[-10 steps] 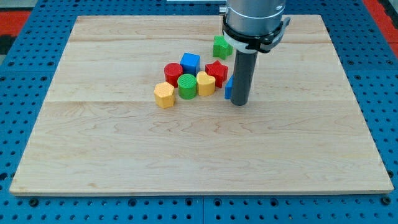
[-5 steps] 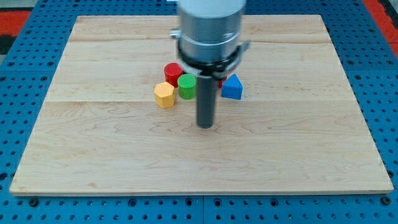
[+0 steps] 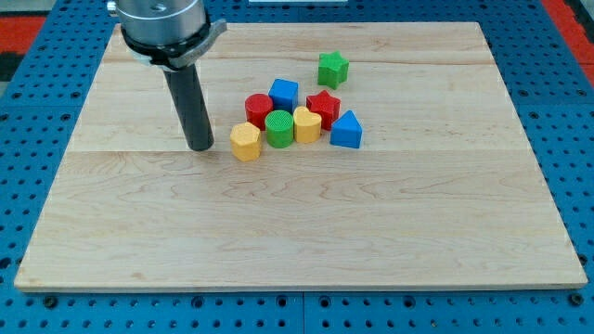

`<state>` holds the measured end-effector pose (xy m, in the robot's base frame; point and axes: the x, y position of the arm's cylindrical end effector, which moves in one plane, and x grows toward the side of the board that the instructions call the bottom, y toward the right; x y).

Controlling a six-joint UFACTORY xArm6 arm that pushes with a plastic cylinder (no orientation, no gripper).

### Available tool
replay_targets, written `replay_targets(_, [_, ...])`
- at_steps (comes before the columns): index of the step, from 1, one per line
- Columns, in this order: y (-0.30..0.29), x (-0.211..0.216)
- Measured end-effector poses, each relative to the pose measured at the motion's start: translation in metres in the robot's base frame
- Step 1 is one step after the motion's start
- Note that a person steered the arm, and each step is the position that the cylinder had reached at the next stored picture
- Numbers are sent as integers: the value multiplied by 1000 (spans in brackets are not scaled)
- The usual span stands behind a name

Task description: Move the yellow hexagon below to the yellow heart

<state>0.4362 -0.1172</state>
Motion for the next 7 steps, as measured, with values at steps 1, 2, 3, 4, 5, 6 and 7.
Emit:
replay_targets(1, [16, 9])
replay_targets(2, [51, 11])
replay_targets(3, [37, 12])
replay_targets(4, [-10, 13])
replay_targets(5, [-28, 6])
replay_targets(6, [-11, -10])
replay_targets(7, [-2, -15])
